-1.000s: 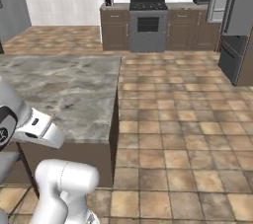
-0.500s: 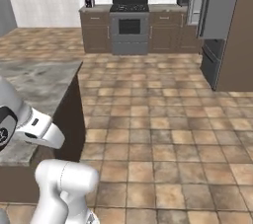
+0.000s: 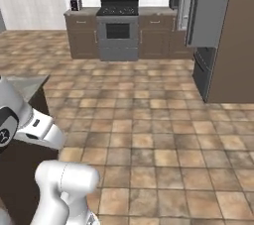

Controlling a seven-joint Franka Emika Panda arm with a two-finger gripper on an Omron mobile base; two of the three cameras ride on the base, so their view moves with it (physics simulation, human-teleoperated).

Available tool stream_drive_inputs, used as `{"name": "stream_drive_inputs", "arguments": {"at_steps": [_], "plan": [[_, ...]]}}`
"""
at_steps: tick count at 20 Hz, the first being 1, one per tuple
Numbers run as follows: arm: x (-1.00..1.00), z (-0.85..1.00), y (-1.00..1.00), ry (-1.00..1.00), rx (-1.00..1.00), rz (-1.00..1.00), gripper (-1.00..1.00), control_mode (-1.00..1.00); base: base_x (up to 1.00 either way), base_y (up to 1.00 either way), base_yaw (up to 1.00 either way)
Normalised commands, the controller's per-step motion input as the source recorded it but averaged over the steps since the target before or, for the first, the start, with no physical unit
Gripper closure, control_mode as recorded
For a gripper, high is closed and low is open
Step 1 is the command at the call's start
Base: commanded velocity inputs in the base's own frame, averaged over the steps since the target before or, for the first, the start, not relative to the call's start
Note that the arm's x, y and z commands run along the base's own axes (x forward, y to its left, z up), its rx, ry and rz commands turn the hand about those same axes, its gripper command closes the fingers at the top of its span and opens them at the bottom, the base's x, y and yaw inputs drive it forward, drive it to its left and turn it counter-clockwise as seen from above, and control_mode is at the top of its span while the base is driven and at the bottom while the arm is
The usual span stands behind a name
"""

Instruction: Open the fridge, grab two sodas, and place both sodas inside the bowl with ice on the dining counter.

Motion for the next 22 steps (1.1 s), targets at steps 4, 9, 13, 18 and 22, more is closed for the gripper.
{"name": "stream_drive_inputs", "arguments": {"at_steps": [4,9,13,18,22], "plan": [[0.00,0.00,0.00,0.00,0.00,0.00,-1.00,1.00,1.00,-0.28,0.09],[0.00,0.00,0.00,0.00,0.00,0.00,-1.00,1.00,1.00,-0.26,0.11],[0.00,0.00,0.00,0.00,0.00,0.00,-1.00,1.00,1.00,-0.18,0.09],[0.00,0.00,0.00,0.00,0.00,0.00,-1.00,1.00,1.00,0.00,0.00],[0.00,0.00,0.00,0.00,0.00,0.00,-1.00,1.00,1.00,0.05,-0.06]]}}
